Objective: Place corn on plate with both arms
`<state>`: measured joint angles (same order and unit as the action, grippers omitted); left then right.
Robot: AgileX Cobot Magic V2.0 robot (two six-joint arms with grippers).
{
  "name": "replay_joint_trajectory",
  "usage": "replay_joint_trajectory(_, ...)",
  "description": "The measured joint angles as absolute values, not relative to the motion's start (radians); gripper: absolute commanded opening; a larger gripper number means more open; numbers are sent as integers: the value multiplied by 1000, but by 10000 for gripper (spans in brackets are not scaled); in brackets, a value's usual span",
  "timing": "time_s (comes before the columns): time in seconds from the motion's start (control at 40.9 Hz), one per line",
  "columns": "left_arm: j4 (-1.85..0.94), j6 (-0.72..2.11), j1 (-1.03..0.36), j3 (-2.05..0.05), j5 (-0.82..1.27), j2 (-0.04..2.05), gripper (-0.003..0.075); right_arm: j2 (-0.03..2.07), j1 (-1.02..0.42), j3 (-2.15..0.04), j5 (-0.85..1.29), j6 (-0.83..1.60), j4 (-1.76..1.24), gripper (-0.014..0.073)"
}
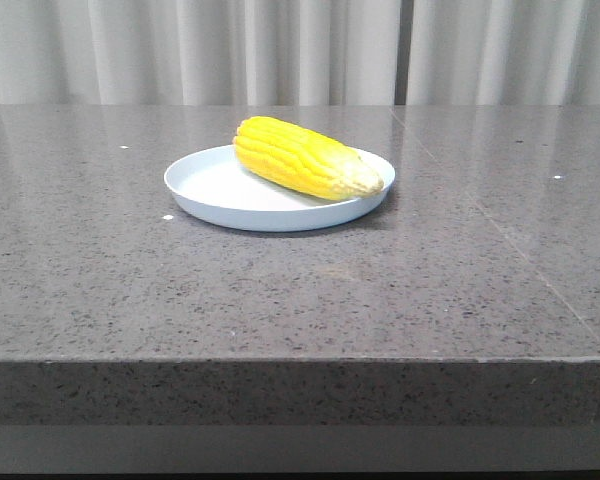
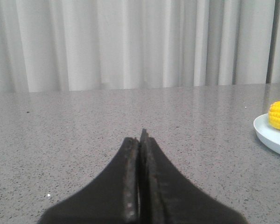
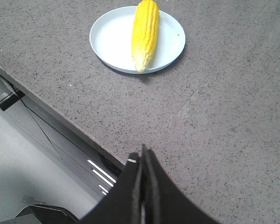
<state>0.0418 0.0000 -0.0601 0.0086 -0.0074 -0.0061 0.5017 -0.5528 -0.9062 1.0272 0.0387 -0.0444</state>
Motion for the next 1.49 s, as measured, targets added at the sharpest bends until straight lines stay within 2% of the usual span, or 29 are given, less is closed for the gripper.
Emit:
replay_joint_trajectory(0.195,43,0,-60,9,-7,-6,-20,486,-546,-890,1015,37,-44,-86)
replay_joint_trajectory(0.293,43,0,-60,9,-7,-6,-20,435,-495,-845,968,37,-44,-86)
replay_joint_trajectory(0.537,43,0,-60,9,-7,-6,-20,197,-236,-523,596,37,-44,-86)
replay_joint_trajectory(0.806,43,0,-60,9,-7,-6,-20,-2,-48,-160,286,37,-68,-86)
replay_joint_trajectory(1.05,43,0,-60,9,-7,-6,-20,-11,-29,18,50,39,-83,-86)
replay_joint_trajectory(1.49,43,0,-60,9,-8,-6,-20,-11,-27,27,7,19,-94,-86)
